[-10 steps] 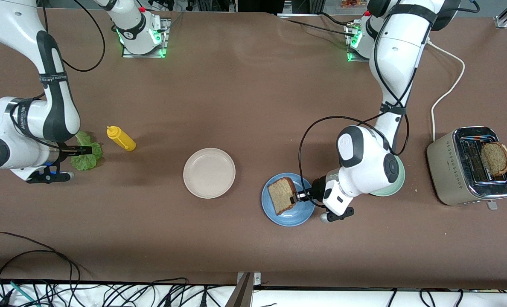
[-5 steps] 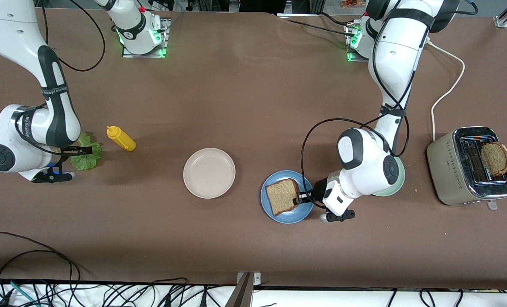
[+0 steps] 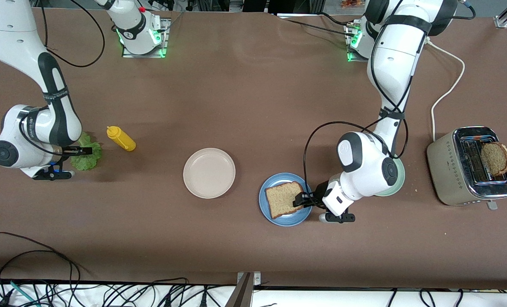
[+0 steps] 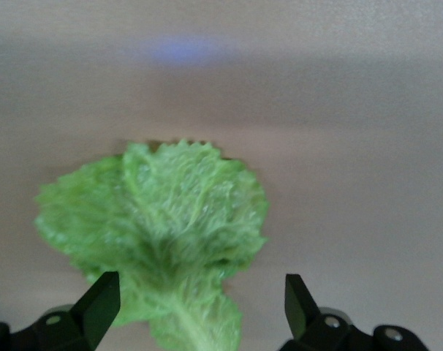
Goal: Make sandwich in blue plate with both arms
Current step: 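Lower the bread onto the blue plate while the right gripper grasps lettuce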
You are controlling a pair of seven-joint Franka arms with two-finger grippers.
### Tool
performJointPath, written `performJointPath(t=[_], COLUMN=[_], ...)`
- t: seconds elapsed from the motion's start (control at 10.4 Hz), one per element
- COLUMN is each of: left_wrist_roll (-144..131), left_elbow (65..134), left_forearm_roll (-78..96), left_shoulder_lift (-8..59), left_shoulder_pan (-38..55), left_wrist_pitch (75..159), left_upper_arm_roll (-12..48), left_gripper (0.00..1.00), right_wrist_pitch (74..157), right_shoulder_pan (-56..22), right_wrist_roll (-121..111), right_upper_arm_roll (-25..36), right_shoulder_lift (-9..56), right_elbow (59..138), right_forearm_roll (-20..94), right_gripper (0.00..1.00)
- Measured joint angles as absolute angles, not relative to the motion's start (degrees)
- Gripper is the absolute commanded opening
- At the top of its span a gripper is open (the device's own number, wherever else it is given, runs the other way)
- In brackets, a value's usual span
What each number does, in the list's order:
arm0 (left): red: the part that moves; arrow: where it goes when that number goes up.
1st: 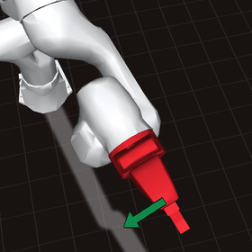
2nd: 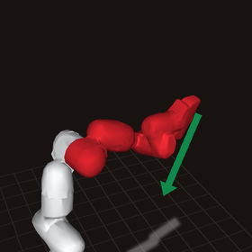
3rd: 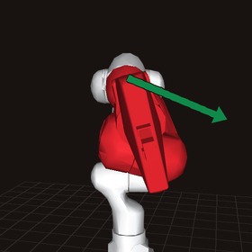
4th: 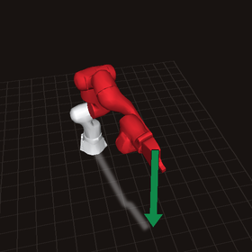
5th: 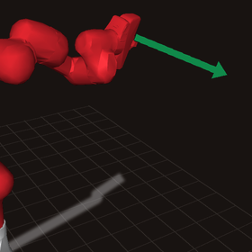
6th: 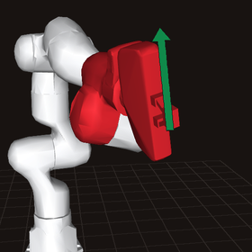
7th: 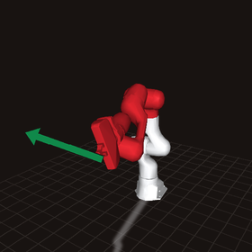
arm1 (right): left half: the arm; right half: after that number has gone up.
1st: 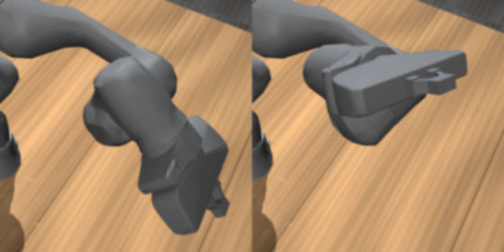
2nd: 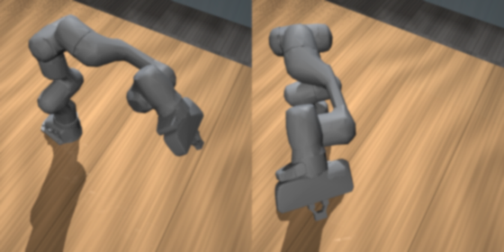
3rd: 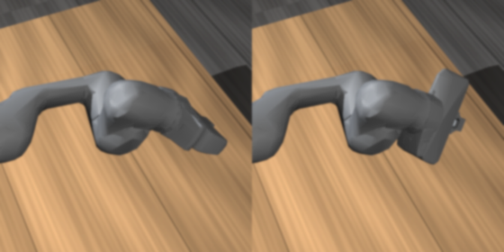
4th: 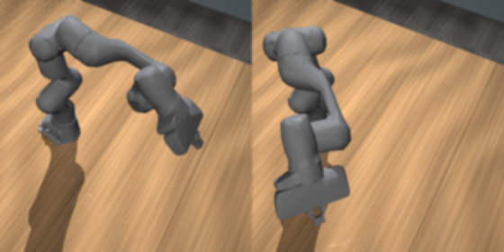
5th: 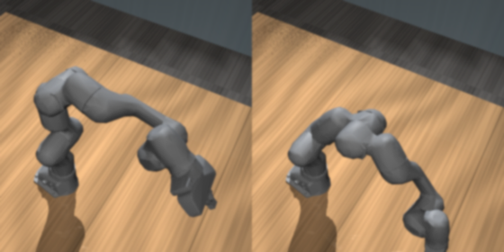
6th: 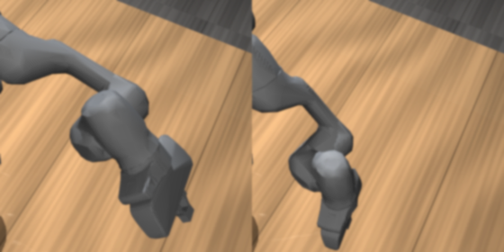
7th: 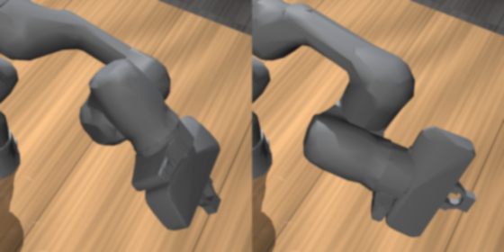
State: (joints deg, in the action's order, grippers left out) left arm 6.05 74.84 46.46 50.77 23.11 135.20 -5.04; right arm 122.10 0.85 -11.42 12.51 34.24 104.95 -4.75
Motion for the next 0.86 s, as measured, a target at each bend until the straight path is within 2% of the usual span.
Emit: performJointPath(t=[0.19, 0.48, 0.67, 0.86], left_wrist_roll=[6.18, 7.82, 9.56, 9.97], left_elbow=[74.84, 75.09, 75.09, 75.03], left_forearm_roll=[46.46, 46.46, 46.46, 46.46], left_shoulder_lift=[50.90, 51.33, 51.55, 51.46], left_shoulder_pan=[23.03, 22.98, 22.69, 22.49], left_wrist_pitch=[135.24, 135.24, 135.25, 133.50], left_upper_arm_roll=[-5.15, -5.68, -7.22, -9.44], left_gripper=[1.00, 1.00, 1.00, 1.00], right_wrist_pitch=[126.43, 126.73, 126.77, 126.81], right_shoulder_pan=[1.64, 1.73, 2.04, 2.24], right_wrist_roll=[-11.32, -10.73, -10.65, -10.57], right_upper_arm_roll=[12.50, 12.50, 12.50, 12.50], right_shoulder_lift=[34.20, 33.91, 33.86, 33.86], right_elbow=[107.62, 107.84, 107.84, 107.84], right_forearm_roll=[-3.74, -0.92, 0.08, 0.22], right_gripper=[1.00, 0.99, 0.79, 0.48])
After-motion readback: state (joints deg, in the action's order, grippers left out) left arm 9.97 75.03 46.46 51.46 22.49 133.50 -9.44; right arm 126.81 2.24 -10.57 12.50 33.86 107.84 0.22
